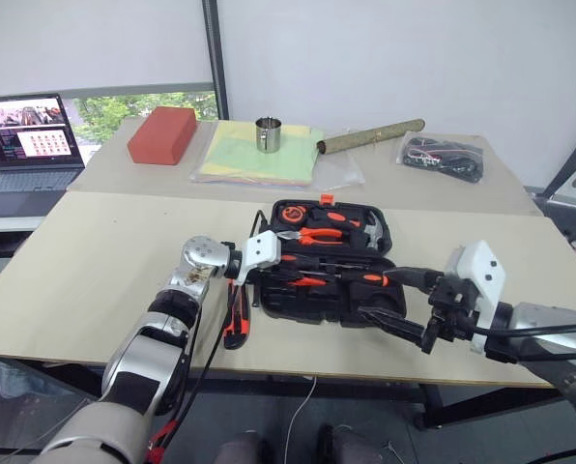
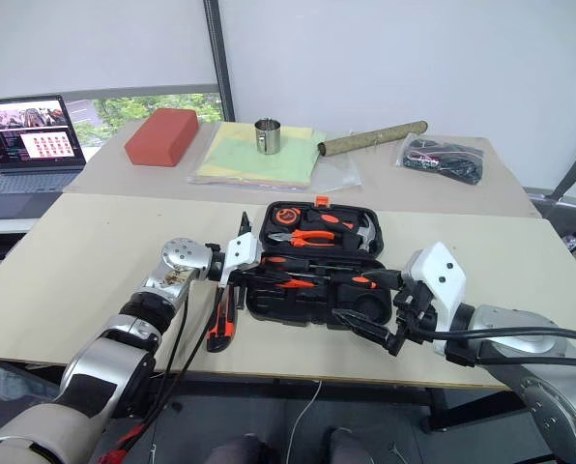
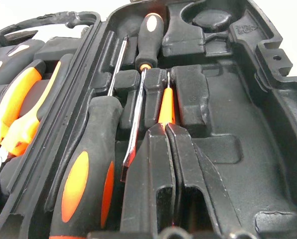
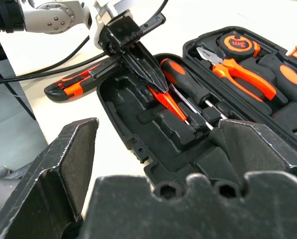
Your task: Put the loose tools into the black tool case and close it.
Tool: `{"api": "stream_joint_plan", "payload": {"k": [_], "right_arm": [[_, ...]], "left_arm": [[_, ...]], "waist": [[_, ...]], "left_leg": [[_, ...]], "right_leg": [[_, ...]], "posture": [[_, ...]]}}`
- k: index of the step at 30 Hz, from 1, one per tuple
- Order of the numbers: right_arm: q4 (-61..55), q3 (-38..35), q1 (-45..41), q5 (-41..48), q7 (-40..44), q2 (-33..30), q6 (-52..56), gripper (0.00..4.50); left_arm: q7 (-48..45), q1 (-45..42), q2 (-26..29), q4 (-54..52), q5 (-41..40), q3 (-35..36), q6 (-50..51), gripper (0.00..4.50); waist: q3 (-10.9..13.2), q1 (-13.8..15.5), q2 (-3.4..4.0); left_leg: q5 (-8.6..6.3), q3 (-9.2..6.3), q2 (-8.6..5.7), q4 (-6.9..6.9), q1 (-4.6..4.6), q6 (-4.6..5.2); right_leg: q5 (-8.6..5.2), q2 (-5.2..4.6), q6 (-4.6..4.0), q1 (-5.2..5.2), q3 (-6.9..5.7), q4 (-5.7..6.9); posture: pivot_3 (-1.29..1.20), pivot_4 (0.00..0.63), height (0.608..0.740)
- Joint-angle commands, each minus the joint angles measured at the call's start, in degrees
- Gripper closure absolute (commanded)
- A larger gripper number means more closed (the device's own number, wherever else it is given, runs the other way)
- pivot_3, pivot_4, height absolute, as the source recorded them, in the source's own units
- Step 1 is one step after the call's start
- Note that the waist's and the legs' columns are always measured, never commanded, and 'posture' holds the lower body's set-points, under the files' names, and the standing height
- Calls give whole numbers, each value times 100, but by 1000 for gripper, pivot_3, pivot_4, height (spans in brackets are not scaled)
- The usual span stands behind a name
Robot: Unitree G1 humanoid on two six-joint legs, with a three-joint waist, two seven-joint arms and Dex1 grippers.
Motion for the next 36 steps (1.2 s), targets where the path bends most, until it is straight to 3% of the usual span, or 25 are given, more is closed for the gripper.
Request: {"api": "stream_joint_plan", "payload": {"k": [1, 8, 18, 26, 36], "right_arm": [[-68, -87, -84, 91, -33, -35, 18, 0], [-95, -88, -95, 159, -87, -35, 36, 0], [-123, -101, -65, 183, -140, -14, 35, 0], [-201, -186, 74, 218, -177, -11, 23, 0], [-319, -238, 245, 269, -288, -9, -11, 0]], "left_arm": [[320, 33, 12, 418, 452, -250, 83, 4425], [609, -140, -69, 708, 543, -277, 10, 4425], [236, -268, -11, 320, 103, 101, -165, 4425], [-576, 201, 448, -578, 5, -46, -1385, 4425], [-78, 37, 324, -52, 270, -74, -1841, 4425]], "waist": [[0, 3, 0], [-1, -5, 1], [-15, -9, 24], [-14, -35, 24], [-14, -21, 24]], "left_leg": [[0, -3, 0, 0, 4, 0], [-11, -6, 0, -3, 36, 16], [-13, -5, -2, -27, 13, 18], [-12, 7, -2, -38, -25, 13], [-11, 11, -3, -37, -15, 9]], "right_leg": [[0, -2, 0, 7, -2, -2], [-24, -19, 46, 44, -7, -15], [0, -14, 8, 26, -21, -51], [6, 13, 12, -17, -39, -78], [12, 10, 22, -3, -29, -82]], "posture": [[0, 150, 740], [0, 150, 740], [0, 150, 740], [0, 150, 740], [0, 150, 740]]}}
